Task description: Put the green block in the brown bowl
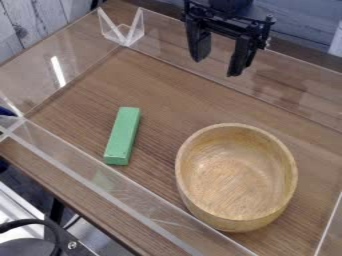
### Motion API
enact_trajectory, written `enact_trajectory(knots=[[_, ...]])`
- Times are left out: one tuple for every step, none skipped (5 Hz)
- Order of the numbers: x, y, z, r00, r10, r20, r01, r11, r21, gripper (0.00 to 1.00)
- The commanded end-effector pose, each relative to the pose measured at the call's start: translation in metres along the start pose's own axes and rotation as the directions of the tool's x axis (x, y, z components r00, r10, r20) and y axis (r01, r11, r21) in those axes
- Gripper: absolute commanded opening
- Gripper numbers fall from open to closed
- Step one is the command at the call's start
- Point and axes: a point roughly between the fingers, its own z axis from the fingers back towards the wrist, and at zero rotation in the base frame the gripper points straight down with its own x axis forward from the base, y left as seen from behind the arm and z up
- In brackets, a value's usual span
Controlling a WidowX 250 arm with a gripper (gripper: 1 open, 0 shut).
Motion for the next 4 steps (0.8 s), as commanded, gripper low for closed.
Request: enact_trajectory(knots=[[-0.004, 0.002, -0.009, 1.000, -0.005, -0.023, 0.005, 1.000, 0.002, 1.00], [-0.023, 0.016, -0.013, 1.000, -0.010, -0.013, 0.010, 1.000, 0.005, 1.00], [-0.042, 0.036, -0.015, 1.000, -0.005, 0.000, 0.005, 1.000, 0.011, 1.00], [-0.053, 0.058, -0.019, 1.000, 0.007, 0.001, -0.007, 1.000, 0.018, 1.00]])
